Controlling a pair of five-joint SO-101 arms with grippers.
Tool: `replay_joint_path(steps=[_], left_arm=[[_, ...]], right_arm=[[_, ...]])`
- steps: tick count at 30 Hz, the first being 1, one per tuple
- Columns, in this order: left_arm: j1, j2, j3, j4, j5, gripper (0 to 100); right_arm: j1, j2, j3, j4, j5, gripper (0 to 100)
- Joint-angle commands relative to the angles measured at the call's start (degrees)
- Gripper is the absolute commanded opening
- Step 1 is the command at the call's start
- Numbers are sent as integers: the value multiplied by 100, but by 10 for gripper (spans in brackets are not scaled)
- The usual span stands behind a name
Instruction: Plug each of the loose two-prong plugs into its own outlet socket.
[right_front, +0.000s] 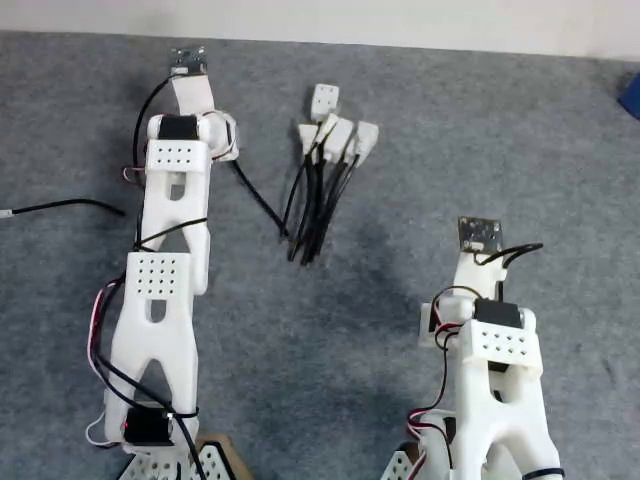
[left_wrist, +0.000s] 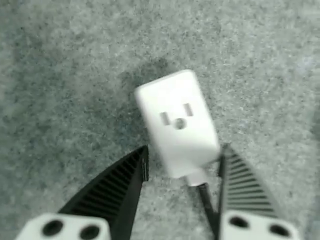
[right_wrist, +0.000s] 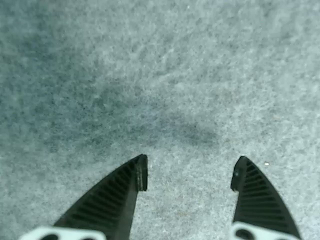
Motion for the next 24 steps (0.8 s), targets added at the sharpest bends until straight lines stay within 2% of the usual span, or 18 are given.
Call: replay_joint_path(steps=[1, 2, 7, 12, 15, 20, 22, 24], left_arm=[[4, -101, -119, 35, -800, 40], [13, -101, -127, 44, -958, 5], [92, -198, -312, 264, -1424, 9], [391, -769, -1552, 1978, -2418, 11], [831, -1596, -1393, 2989, -2822, 10], [1174, -3169, 681, 3130, -2848, 10], [1385, -3820, 2088, 3130, -3262, 10], [1710, -4541, 3723, 3130, -4009, 10]], right_arm=[[-66, 4, -40, -31, 79, 272], [-66, 4, -40, -31, 79, 272], [-66, 4, -40, -31, 79, 272], [-75, 4, -40, -31, 79, 272], [-84, 4, -40, -40, 79, 272], [-75, 4, -31, -40, 79, 272], [-84, 4, -31, -40, 79, 272], [-84, 4, -31, -40, 79, 272]])
